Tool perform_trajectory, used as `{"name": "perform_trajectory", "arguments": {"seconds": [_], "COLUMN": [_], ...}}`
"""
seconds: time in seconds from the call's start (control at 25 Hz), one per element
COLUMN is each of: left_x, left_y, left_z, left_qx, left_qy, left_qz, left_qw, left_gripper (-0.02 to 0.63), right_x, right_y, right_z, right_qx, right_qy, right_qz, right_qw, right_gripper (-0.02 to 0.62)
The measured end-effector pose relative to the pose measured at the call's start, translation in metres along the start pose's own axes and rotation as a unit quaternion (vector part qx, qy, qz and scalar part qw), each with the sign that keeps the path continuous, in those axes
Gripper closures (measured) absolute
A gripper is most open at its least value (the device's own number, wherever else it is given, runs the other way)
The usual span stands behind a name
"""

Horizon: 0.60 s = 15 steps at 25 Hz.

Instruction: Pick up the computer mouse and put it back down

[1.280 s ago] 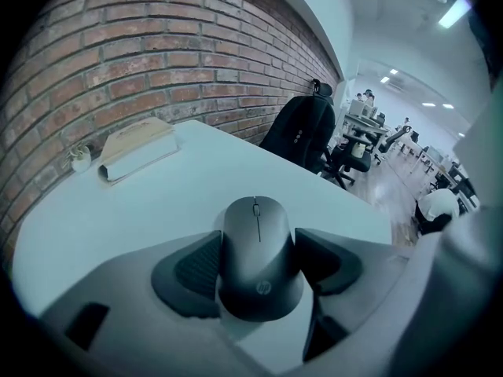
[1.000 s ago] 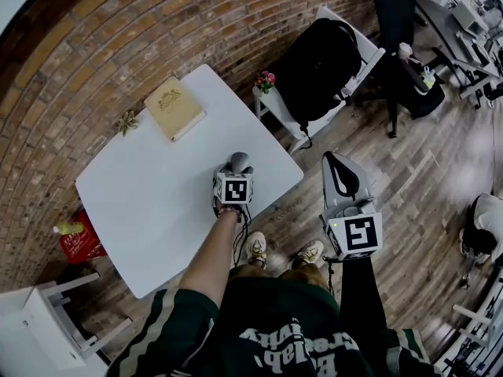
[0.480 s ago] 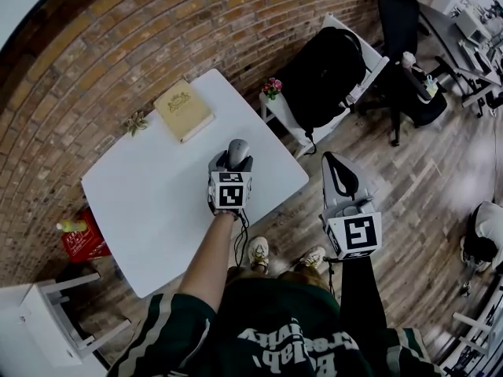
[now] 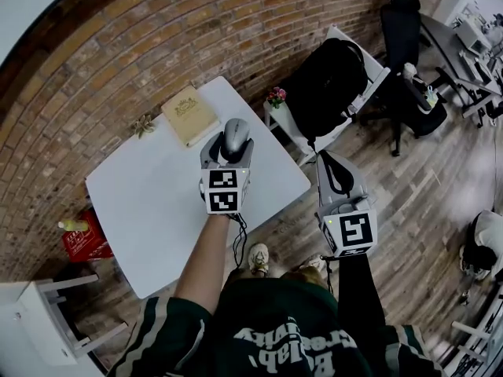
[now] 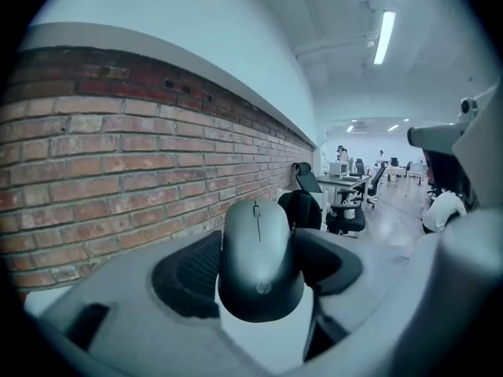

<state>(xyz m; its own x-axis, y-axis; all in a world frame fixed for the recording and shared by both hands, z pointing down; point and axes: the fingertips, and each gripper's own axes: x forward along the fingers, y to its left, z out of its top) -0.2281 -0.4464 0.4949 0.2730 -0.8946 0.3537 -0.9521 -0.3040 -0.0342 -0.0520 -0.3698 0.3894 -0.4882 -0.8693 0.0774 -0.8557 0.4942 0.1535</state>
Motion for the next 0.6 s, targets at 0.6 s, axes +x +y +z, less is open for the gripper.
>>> {"name": "perform_trajectory", "arguments": {"seconds": [0.6], "left_x": [-0.069], "left_y": [-0.027], "left_z": [0.110], "left_qx": [0.017], "left_qy": [-0.126], "left_qz": [-0.025], "left_qw": [0.9915], "left_gripper": [0.305], "right_x": [0.004], "right_y": [0.003], "right_z": [0.020], "right_qx": [0.012], "right_qy": [-0.026], "right_qz": [-0.014], "right_qw": [0.999], "right_gripper": [0.581]}}
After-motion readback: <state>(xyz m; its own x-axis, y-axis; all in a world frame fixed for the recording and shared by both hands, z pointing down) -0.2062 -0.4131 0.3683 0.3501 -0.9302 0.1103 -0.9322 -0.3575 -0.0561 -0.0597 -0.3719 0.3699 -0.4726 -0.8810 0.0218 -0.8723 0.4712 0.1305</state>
